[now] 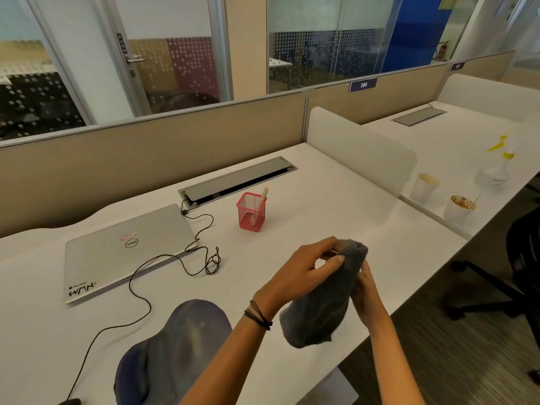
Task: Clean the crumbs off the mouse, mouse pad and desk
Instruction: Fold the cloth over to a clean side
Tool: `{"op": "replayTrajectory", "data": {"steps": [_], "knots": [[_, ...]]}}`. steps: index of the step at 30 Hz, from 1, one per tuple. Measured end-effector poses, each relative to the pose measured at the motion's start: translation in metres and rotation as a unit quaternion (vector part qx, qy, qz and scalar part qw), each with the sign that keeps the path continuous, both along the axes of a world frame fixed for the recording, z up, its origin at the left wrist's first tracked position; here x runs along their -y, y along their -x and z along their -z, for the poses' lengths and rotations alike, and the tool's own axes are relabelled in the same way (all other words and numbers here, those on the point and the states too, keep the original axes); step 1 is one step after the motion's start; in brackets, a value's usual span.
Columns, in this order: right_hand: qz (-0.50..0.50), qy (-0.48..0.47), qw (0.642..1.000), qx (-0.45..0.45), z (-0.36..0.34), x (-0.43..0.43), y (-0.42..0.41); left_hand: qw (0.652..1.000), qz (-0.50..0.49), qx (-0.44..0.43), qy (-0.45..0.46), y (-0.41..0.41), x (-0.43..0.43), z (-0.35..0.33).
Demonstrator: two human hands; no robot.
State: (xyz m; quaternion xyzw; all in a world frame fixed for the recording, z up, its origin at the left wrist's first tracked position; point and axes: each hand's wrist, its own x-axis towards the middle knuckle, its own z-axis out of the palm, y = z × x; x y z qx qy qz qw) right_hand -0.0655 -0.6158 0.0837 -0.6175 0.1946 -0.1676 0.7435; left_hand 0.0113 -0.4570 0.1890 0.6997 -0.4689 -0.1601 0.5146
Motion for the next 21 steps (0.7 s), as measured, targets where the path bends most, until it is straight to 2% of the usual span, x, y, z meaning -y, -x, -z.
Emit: {"op": "replayTrajectory", "data": {"steps": [5,10,14,16,18,21], "knots": [[-0.009,-0.040,0.999,-0.029,-0.003,-0.004,0.003,0.999,-0.009,-0.031,-0.002,0.002,-0.007,-0.006],[-0.004,-0.018,0.999,-0.045,-0.003,-0.003,0.007,0.997,-0.005,-0.071,0.004,0.000,-0.015,-0.005],[-0.030,-0.037,0.994,-0.095,-0.001,-0.009,0.002,0.998,0.033,-0.054,-0.009,0.008,-0.012,-0.008],[-0.002,-0.077,0.993,-0.093,0.005,-0.017,0.004,0.998,0.047,-0.033,-0.006,0.012,-0.007,-0.009],[0.009,-0.132,0.990,-0.053,0.010,-0.029,0.012,0.999,0.045,-0.017,-0.004,0.013,-0.003,-0.009],[0.056,-0.192,0.980,-0.020,0.014,-0.035,0.021,1.000,0.011,-0.009,0.002,0.011,-0.004,-0.009]]}}
